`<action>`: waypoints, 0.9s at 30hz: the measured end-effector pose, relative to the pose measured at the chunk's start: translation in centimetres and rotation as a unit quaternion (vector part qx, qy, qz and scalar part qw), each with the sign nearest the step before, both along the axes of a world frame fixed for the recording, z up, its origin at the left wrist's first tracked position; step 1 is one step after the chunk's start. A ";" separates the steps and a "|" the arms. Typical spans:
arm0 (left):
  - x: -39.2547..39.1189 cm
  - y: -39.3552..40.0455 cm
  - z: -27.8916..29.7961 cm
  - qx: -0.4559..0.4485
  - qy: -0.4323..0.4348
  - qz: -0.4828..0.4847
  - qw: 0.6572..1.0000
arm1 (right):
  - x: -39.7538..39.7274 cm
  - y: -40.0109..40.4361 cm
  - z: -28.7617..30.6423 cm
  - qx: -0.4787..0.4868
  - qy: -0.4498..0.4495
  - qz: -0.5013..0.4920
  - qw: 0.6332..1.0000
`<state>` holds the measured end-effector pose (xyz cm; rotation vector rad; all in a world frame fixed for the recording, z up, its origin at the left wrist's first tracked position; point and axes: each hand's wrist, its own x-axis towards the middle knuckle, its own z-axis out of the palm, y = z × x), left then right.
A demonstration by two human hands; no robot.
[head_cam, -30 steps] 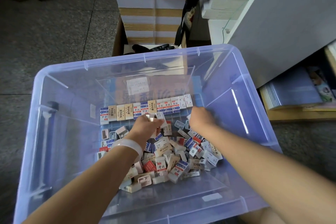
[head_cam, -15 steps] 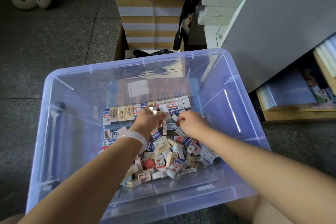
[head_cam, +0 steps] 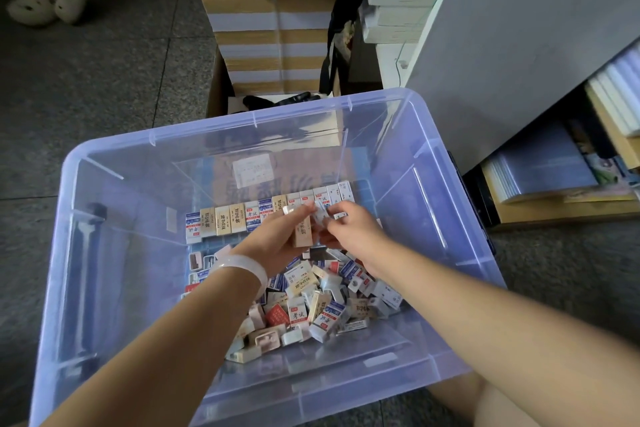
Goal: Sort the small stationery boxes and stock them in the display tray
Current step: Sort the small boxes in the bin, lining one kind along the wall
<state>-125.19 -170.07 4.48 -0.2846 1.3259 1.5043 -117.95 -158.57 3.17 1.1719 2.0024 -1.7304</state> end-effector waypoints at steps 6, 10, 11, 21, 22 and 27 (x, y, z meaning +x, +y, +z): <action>-0.1 -0.1 0.4 -0.023 -0.010 0.051 0.998 | 0.6 -0.5 2.1 0.145 0.034 0.114 0.982; 0.4 0.3 0.3 -0.015 0.012 0.058 0.998 | 0.6 -1.7 3.0 0.102 0.065 0.171 0.978; 0.5 0.4 0.4 -0.015 0.023 0.054 0.998 | 0.6 -1.9 2.8 0.109 0.062 0.172 0.977; 1.1 0.9 1.0 -0.068 0.068 0.084 0.992 | 0.8 -2.0 3.0 0.126 0.053 0.156 0.978; 1.3 1.1 1.3 -0.066 0.061 0.082 0.993 | 0.8 -2.0 2.9 0.127 0.048 0.152 0.979; 1.5 1.1 1.9 -0.071 0.053 0.101 0.991 | 0.8 -1.1 2.5 0.091 0.052 0.110 0.988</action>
